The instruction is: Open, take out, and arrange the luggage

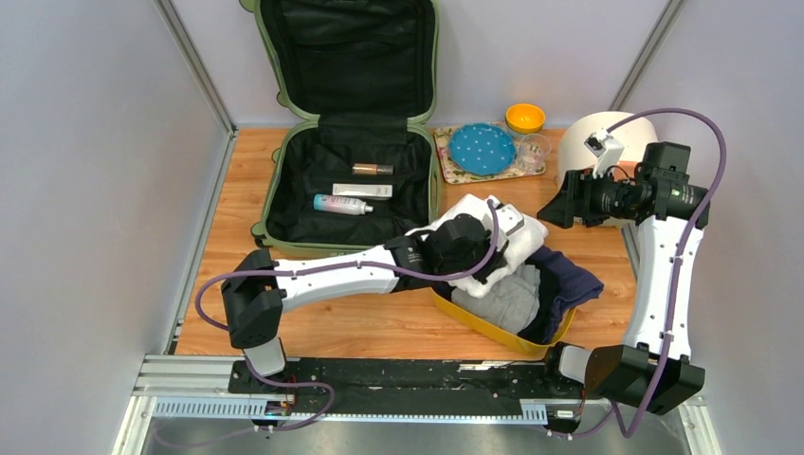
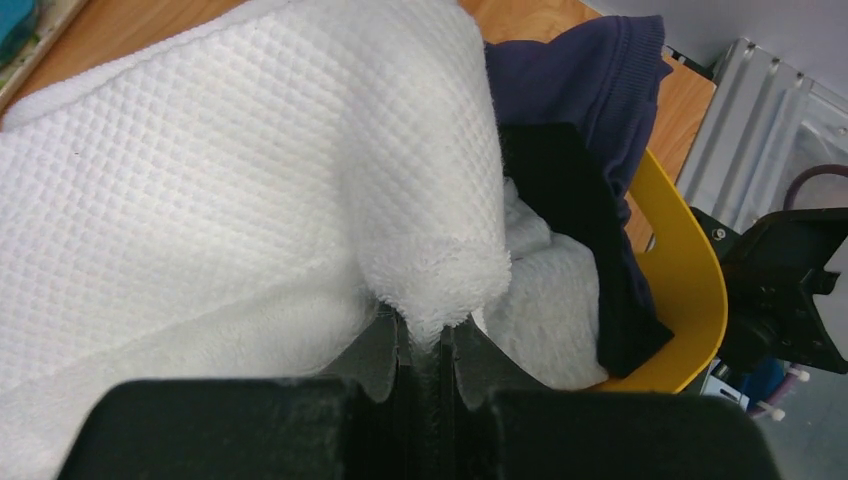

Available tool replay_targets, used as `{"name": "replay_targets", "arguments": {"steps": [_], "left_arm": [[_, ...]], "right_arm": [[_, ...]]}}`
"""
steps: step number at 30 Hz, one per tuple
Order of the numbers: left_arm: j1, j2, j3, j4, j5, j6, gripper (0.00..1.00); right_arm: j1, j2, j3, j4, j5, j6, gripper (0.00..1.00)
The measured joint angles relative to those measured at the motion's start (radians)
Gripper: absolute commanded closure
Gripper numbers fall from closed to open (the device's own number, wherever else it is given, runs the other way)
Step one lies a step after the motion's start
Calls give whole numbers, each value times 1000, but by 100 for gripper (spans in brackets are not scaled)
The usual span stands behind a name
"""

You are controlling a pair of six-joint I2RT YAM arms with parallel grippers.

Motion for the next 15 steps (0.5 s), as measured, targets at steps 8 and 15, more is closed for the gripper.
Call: {"name": "replay_targets", "arguments": {"steps": [8,15], "left_arm": [[-69,40,80,8,-140,91,100],[-73,42,111,-24,-138,117,100]], "right_arm": [[0,0,3,-34,-14,-48,28],[-19,28,67,-39,-46,-45,28]]}}
